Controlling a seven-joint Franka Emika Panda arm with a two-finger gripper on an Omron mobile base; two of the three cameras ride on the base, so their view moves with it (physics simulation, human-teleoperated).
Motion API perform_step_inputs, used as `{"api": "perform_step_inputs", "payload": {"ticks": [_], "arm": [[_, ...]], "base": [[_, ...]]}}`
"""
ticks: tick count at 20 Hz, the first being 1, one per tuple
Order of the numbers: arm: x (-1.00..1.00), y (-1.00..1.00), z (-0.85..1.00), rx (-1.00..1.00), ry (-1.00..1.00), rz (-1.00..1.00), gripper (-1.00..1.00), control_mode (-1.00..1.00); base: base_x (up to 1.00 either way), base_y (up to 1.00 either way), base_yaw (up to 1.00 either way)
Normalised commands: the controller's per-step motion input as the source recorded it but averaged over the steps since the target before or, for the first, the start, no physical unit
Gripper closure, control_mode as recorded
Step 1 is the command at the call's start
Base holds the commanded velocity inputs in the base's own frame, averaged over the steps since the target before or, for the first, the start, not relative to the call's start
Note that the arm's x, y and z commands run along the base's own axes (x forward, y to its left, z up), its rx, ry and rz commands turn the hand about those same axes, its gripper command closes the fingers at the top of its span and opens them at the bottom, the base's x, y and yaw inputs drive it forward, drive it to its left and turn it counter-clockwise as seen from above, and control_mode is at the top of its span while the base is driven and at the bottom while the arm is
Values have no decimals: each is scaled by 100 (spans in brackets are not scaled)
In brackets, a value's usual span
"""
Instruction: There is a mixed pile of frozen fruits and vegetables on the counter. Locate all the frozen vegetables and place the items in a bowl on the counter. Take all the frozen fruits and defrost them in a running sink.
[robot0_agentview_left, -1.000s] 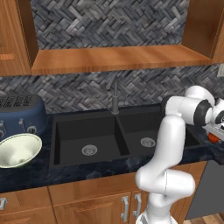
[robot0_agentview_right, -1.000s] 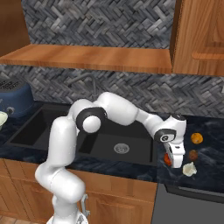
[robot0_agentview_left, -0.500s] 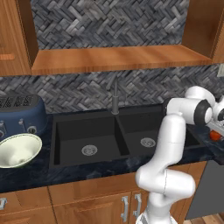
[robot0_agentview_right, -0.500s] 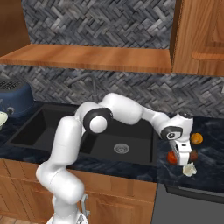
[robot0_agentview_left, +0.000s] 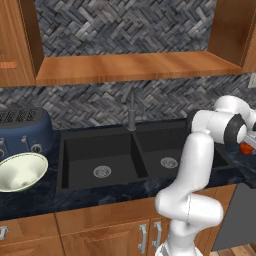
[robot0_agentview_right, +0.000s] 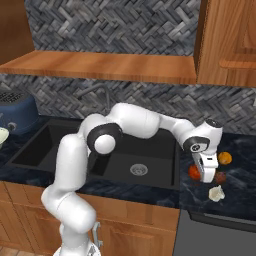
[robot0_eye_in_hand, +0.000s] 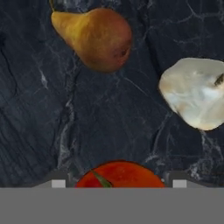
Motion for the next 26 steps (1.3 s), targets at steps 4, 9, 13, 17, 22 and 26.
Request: {"api": "perform_step_inputs", "payload": {"ticks": [4, 9, 13, 17, 22, 26], "arm": [[-13, 73, 30, -9, -9, 0, 100, -100], [-17, 77, 31, -9, -4, 0, 100, -100], [-20, 76, 36, -8, 0, 1, 100, -100], [-23, 72, 34, -6, 1, 4, 100, -100], [-14, 61, 38, -2, 5, 8, 100, -100], [-1, 56, 32, 0, 11, 13, 100, -100]], "base": [[0, 0, 0], [0, 0, 0], [0, 0, 0], [0, 0, 0], [0, 0, 0], [0, 0, 0]]}}
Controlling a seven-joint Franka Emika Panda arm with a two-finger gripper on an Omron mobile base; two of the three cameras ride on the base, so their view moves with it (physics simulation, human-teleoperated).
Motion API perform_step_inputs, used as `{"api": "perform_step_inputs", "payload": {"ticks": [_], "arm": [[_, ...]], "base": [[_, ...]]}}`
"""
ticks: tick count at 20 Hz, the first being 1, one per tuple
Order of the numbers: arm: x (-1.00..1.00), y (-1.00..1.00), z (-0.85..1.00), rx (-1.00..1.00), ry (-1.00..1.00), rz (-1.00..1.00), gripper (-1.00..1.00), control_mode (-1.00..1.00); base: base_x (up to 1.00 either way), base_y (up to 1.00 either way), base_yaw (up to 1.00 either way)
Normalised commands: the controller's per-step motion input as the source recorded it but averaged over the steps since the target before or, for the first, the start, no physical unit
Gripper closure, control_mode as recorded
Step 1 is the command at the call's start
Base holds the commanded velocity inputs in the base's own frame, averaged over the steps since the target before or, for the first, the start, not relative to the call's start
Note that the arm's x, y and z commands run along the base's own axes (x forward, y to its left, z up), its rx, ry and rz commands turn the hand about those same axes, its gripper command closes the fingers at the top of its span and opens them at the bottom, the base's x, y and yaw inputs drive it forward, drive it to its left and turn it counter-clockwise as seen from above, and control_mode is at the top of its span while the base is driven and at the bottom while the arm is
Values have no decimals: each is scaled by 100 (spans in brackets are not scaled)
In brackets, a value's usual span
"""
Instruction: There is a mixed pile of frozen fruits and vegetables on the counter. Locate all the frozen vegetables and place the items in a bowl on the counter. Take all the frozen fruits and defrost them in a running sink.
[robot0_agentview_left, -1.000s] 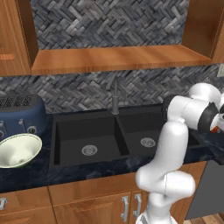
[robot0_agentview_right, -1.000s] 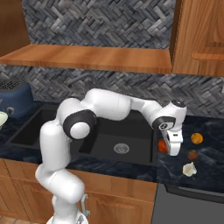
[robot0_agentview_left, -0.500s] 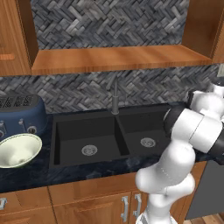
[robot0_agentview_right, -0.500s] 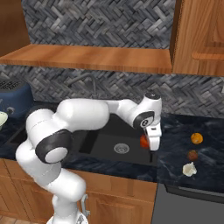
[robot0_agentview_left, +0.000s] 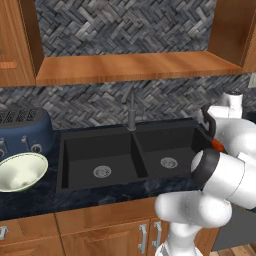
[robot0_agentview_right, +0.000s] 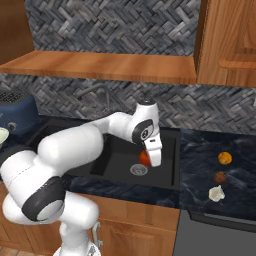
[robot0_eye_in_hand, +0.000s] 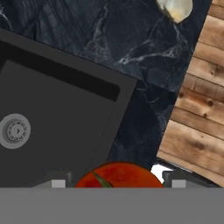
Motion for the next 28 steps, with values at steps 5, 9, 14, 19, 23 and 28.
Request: {"api": "perform_step_inputs", "payload": {"ticks": [5, 9, 14, 19, 23, 28], "arm": [[0, 48, 26, 0, 16, 17, 100, -100], [3, 44, 12, 1, 14, 22, 100, -100], [0, 45, 1, 0, 8, 22, 100, -100], [-3, 49, 2, 0, 2, 20, 100, -100], [-2, 56, 0, 0, 0, 18, 100, -100], [0, 55, 0, 0, 0, 18, 100, -100]], "base": [[0, 0, 0], [0, 0, 0], [0, 0, 0], [0, 0, 0], [0, 0, 0], [0, 0, 0]]}}
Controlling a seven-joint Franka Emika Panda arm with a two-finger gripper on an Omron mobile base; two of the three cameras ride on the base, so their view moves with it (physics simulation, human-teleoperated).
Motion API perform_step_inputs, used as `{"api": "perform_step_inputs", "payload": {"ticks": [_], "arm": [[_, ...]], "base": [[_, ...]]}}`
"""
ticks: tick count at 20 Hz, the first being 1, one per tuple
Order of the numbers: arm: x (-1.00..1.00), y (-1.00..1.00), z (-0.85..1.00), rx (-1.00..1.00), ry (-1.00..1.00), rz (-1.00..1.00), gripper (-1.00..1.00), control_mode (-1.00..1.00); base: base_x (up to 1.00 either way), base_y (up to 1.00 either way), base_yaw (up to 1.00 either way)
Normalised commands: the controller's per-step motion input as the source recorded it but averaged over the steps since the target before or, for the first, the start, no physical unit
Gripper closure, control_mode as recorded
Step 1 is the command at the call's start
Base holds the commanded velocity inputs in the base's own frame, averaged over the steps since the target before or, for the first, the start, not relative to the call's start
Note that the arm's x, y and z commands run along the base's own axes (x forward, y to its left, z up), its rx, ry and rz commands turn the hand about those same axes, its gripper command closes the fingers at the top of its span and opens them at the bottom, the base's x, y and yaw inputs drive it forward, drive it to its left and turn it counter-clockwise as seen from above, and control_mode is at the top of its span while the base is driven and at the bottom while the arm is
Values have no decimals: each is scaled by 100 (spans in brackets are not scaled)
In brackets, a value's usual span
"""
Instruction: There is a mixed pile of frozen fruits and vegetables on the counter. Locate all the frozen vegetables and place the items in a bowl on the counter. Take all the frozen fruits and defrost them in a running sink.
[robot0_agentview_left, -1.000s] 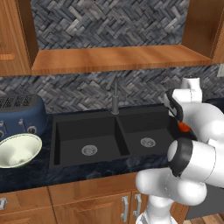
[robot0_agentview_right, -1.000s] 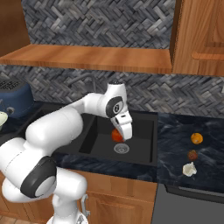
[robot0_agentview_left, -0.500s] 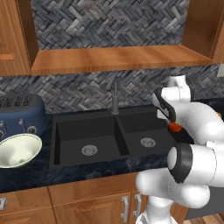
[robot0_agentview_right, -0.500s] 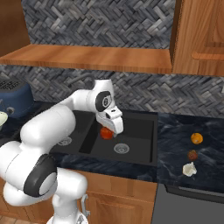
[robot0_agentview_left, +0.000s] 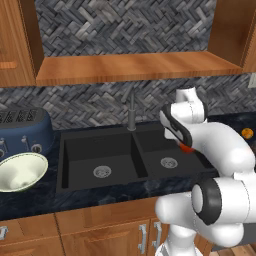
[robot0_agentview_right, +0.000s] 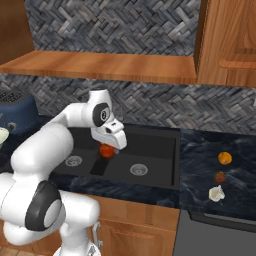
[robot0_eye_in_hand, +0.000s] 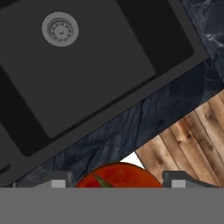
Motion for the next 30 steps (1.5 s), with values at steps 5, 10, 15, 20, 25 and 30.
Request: {"api": "perform_step_inputs", "payload": {"ticks": [5, 10, 15, 20, 25, 30], "arm": [[0, 56, 0, 0, -1, 18, 100, -100], [0, 54, 4, 0, -2, 16, 100, -100], [1, 49, 5, 0, -2, 16, 100, -100], [4, 47, 3, 0, -2, 17, 100, -100], [10, 42, 7, 0, -1, 15, 100, -100], [15, 46, 3, 0, 0, 17, 100, -100]], "base": [[0, 0, 0], [0, 0, 0], [0, 0, 0], [0, 0, 0], [0, 0, 0], [0, 0, 0]]}}
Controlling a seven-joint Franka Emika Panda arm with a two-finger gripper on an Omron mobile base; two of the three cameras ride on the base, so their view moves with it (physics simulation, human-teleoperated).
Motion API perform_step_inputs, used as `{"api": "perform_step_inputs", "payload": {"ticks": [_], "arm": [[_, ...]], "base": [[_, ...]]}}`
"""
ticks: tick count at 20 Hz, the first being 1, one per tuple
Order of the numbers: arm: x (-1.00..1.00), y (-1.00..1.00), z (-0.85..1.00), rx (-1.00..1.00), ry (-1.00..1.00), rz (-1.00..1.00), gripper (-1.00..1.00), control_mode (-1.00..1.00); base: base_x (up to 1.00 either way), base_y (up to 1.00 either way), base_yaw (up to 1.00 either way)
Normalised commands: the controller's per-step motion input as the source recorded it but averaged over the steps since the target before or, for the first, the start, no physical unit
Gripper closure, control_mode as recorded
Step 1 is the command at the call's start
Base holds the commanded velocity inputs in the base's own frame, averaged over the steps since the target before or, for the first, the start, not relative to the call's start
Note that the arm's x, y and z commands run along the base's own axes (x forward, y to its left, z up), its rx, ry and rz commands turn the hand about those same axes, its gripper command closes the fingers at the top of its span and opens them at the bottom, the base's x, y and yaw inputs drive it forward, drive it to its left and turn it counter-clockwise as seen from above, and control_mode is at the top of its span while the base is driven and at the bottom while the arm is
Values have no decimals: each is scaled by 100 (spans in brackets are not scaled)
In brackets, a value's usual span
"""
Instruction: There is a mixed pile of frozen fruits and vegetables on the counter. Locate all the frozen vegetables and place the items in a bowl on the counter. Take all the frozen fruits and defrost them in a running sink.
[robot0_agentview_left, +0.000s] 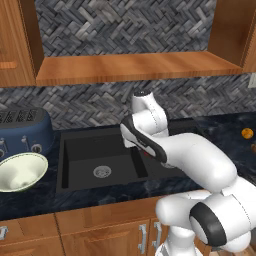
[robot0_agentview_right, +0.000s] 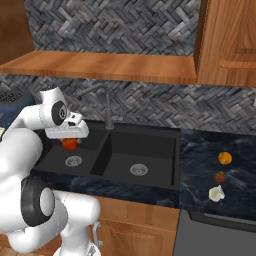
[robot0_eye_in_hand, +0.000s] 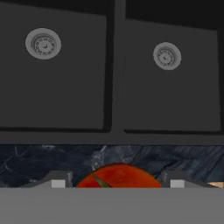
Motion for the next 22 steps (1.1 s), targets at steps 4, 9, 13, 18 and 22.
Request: {"api": "perform_step_inputs", "payload": {"ticks": [4, 9, 13, 18, 22], "arm": [[13, 49, 2, 0, 0, 17, 100, -100], [9, 51, 2, 0, 0, 15, 100, -100], [8, 50, 4, 0, 0, 15, 100, -100], [9, 45, 7, 1, 0, 16, 100, -100], [6, 39, 7, 1, 0, 16, 100, -100]], "base": [[0, 0, 0], [0, 0, 0], [0, 0, 0], [0, 0, 0], [0, 0, 0]]}}
